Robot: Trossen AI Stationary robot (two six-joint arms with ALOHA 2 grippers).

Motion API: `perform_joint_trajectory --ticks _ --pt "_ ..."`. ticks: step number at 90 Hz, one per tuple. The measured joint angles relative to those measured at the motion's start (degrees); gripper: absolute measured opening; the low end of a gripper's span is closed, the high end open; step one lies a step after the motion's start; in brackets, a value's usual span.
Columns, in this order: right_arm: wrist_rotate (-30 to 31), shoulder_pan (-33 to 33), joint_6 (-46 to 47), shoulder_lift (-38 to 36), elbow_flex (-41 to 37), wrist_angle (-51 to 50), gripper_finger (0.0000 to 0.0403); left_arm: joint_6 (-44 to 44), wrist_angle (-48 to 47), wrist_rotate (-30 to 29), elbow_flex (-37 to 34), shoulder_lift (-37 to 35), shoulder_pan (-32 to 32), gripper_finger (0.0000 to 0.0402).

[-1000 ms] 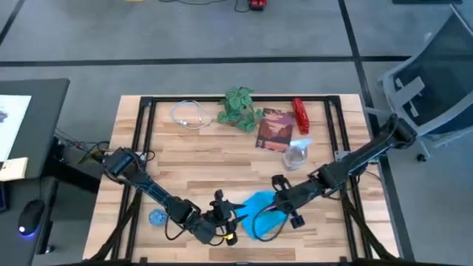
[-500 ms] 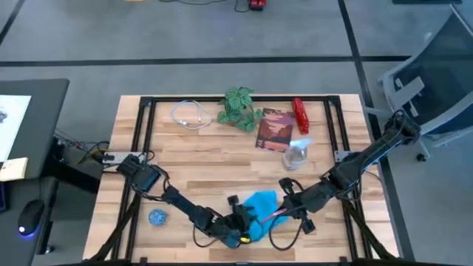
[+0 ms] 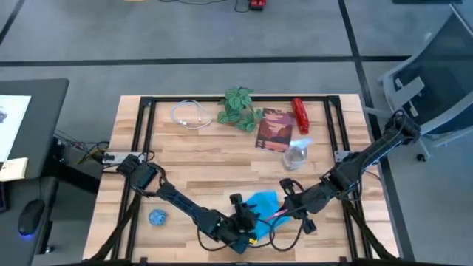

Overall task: Apply microfiber cloth
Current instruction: Wipe the front of the pink cellphone with the blue microfiber cloth

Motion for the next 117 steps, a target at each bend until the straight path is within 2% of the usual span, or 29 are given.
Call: perform_joint_trajectory --ticks 15,29,39,55,77,97,107,117 --pt "-0.1 -0.7 0.8 1.0 -1.6 0.9 0.0020 -5.4 0.2 -0.1 -0.3 -3.6 -0.1 0.0132" --pt "-0.2 -3.2 0.0 5.4 -1.6 3.2 0.0020 -0.7 4.4 1.4 -0.1 -4.2 -0.9 0.0132" --pt "-3.8 -5.8 -1.2 8.9 -1.6 4.0 0.0020 -0.7 4.1 4.4 -0.2 -3.8 -1.5 0.0132" --pt "-7.7 -9.0 -2.0 12.7 -1.3 7.2 0.0020 -0.2 4.5 4.6 -0.2 -3.9 -2.1 0.0132" --pt "-9.1 -9.7 -2.9 12.4 -1.5 8.9 0.0020 -0.1 5.4 4.6 -0.2 -3.9 -0.7 0.0132" --pt "-9.1 -9.2 -3.1 12.2 -1.6 8.8 0.0020 4.6 11.4 5.5 -0.2 -3.9 1.2 0.0132" --pt "-9.1 -9.3 -3.1 12.2 -1.6 8.7 0.0020 4.3 10.9 9.0 -0.2 -3.9 1.9 0.0115" --pt "-9.2 -9.3 -3.9 12.2 -1.6 8.7 0.0023 4.0 10.8 9.5 -0.2 -4.0 2.0 0.0067"
